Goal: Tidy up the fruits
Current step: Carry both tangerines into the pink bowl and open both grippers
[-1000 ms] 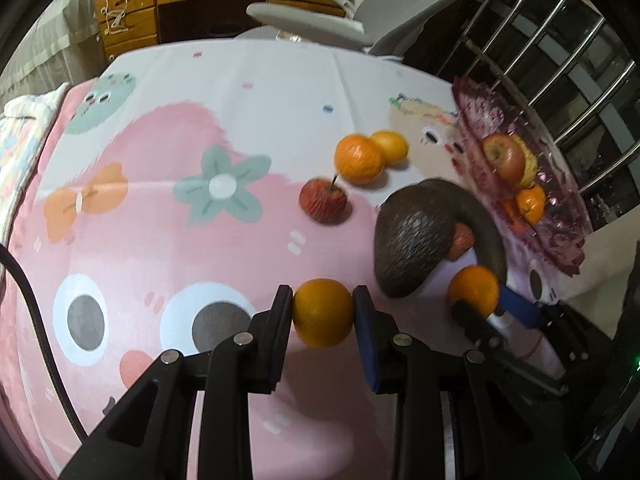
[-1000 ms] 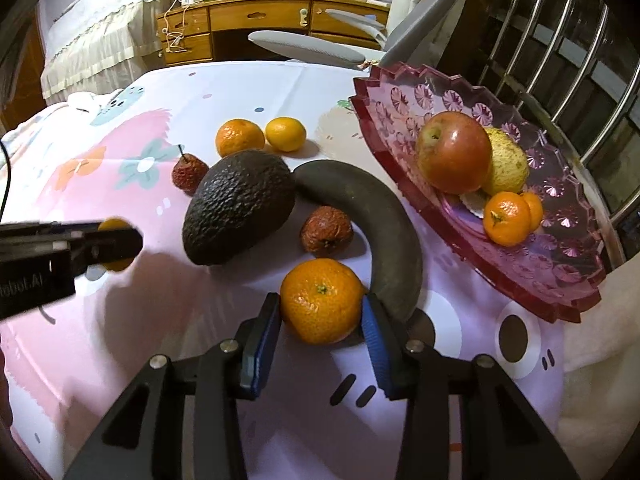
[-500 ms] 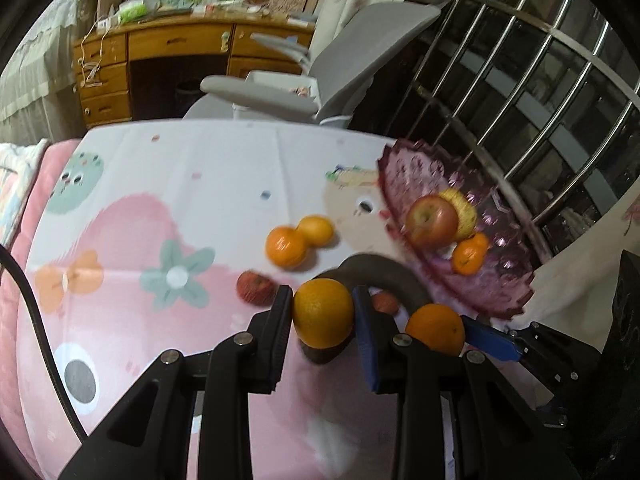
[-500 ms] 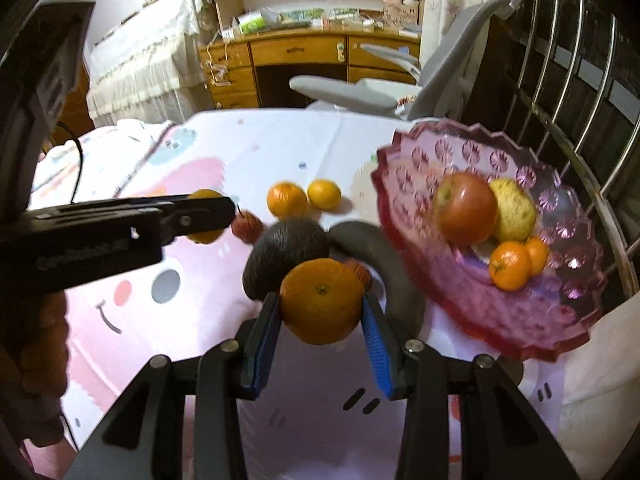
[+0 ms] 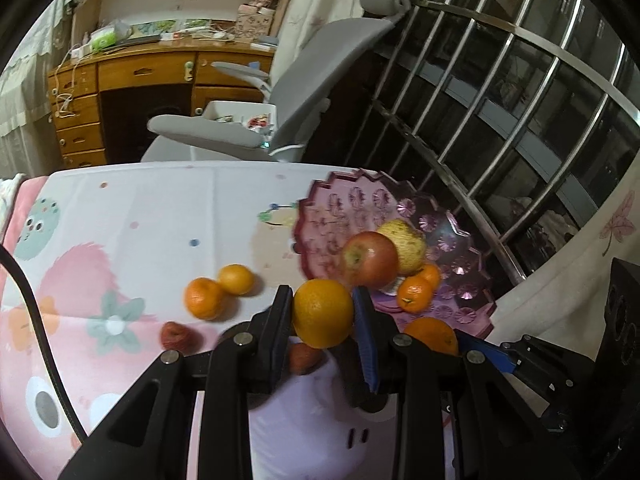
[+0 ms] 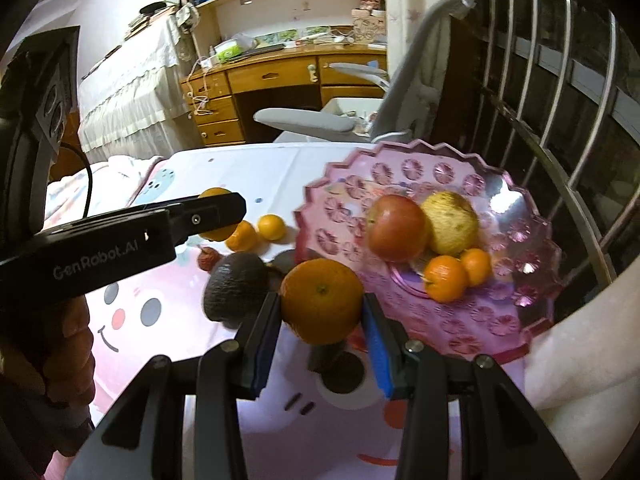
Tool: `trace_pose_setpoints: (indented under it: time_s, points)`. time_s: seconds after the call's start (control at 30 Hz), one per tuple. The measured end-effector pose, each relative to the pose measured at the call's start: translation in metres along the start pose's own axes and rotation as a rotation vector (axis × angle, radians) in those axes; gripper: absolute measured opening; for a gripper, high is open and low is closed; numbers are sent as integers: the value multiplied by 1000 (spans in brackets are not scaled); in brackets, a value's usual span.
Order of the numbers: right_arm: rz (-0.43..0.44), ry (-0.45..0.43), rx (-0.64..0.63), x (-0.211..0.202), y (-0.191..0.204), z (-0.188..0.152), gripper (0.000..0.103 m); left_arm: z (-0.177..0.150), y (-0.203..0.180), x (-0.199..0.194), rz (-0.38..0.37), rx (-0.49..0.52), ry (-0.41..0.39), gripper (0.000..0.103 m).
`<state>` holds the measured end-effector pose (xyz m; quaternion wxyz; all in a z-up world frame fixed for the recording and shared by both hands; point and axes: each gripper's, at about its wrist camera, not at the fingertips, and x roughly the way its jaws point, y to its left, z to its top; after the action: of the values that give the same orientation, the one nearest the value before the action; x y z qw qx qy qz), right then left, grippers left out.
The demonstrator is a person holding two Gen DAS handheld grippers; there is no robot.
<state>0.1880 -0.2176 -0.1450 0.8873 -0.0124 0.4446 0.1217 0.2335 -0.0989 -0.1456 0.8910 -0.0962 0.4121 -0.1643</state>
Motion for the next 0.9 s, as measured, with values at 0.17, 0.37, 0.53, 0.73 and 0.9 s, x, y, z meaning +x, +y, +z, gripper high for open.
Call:
trace_pose_setpoints:
  time_s: [0.17,0.37,0.53,0.73,0.9]
  points:
    - [-31,12,33,-2,-24,-4,41,0,-23,17,-25,19,19,29]
    - [-61,28,78,-1,-52,-11,41,-1,-48,37,-48,51,53,29]
    - [-74,40,111,1,-66,-14,41,-3,-58,50,-48,65,83,29]
    - [-72,50,134,3,-75,-18,42,-7,-65,59,-38,80,119,30]
    - [-75,53,146,4,-75,-17,43,-6,-63,56,-27,75,124,42]
